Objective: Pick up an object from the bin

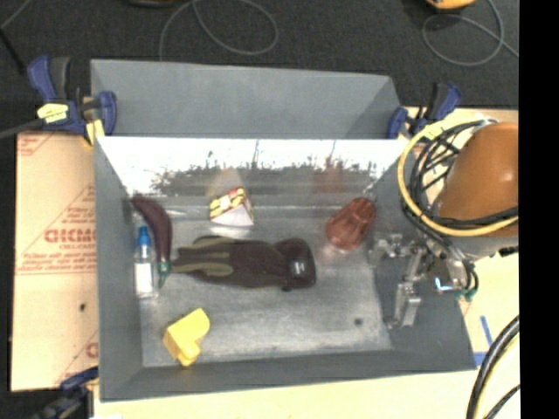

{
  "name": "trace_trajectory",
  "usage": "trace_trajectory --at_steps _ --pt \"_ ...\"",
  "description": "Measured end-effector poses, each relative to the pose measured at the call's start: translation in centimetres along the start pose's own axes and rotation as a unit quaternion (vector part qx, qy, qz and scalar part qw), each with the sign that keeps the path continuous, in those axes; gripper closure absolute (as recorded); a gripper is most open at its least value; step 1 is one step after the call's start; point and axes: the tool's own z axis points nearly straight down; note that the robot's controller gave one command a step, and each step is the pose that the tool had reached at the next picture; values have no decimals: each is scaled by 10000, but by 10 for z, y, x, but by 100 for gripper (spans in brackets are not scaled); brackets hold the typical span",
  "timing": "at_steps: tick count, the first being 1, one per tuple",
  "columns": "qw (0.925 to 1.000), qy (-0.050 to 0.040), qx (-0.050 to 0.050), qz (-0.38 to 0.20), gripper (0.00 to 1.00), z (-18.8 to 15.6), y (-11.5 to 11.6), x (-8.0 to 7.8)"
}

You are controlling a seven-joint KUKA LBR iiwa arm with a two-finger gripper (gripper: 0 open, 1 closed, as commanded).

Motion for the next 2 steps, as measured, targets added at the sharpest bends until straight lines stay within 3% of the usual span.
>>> trace_trajectory --at_steps 1,2 --pt "10000 -42 8 -18 0 -4 0 -2" --pt "9996 -64 14 -257 0 54 41 -35"
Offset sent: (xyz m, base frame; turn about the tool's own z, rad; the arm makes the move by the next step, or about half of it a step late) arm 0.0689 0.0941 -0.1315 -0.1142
